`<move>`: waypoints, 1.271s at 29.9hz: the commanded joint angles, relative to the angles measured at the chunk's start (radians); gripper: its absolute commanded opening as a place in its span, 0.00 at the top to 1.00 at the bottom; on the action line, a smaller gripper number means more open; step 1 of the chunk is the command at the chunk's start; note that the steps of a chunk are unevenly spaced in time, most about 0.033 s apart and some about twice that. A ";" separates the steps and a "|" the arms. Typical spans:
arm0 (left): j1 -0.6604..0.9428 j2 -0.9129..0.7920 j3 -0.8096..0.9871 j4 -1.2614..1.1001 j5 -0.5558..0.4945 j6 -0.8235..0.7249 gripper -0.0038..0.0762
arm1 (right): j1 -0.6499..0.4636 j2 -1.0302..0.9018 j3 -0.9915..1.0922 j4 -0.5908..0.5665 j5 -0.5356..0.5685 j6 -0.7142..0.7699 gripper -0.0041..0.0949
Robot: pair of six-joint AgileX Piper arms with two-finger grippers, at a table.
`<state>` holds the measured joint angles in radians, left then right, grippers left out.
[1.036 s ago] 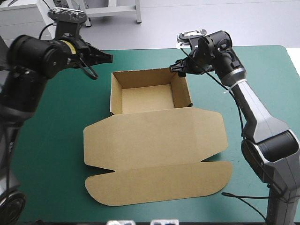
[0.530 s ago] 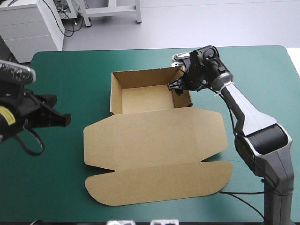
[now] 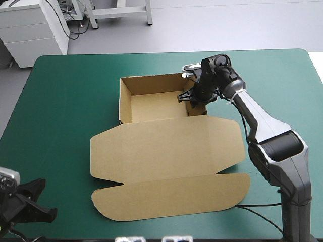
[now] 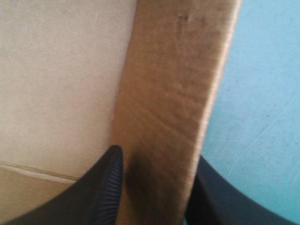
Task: Fold the box
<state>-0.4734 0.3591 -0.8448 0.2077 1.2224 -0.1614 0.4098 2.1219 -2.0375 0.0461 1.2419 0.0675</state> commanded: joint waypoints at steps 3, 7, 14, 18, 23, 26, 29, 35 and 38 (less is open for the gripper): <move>-0.002 -0.135 0.088 -0.007 -0.084 -0.017 0.96 | -0.006 -0.019 -0.021 0.018 0.006 -0.024 0.92; -0.002 -0.181 0.108 -0.010 -0.087 -0.017 0.96 | -0.006 -0.017 -0.023 0.008 0.006 -0.024 0.98; -0.002 -0.183 0.118 -0.001 -0.087 -0.017 0.96 | -0.014 -0.075 -0.068 -0.020 0.006 -0.042 0.98; -0.002 -0.183 0.118 -0.001 -0.087 -0.017 0.96 | -0.051 -0.135 -0.144 -0.129 0.006 -0.044 0.98; -0.002 -0.183 0.118 -0.001 -0.087 -0.017 0.96 | -0.161 -0.231 -0.221 -0.296 0.006 -0.044 0.98; -0.002 -0.183 0.118 -0.001 -0.087 -0.017 0.96 | -0.264 -0.266 -0.231 -0.354 0.006 -0.044 0.98; -0.002 -0.183 0.118 0.006 -0.085 -0.017 0.96 | -0.383 -0.277 -0.231 -0.343 0.006 -0.057 0.98; -0.002 -0.183 0.118 0.004 -0.071 -0.017 0.96 | -0.581 -0.233 -0.230 -0.249 0.006 -0.074 0.98; -0.002 -0.183 0.118 0.002 -0.069 -0.017 0.96 | -0.637 -0.188 -0.230 -0.238 0.006 -0.074 0.98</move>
<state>-0.4734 0.1570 -0.7047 0.2046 1.2094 -0.1695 -0.1771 1.9520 -2.2391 -0.2098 1.2540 0.0000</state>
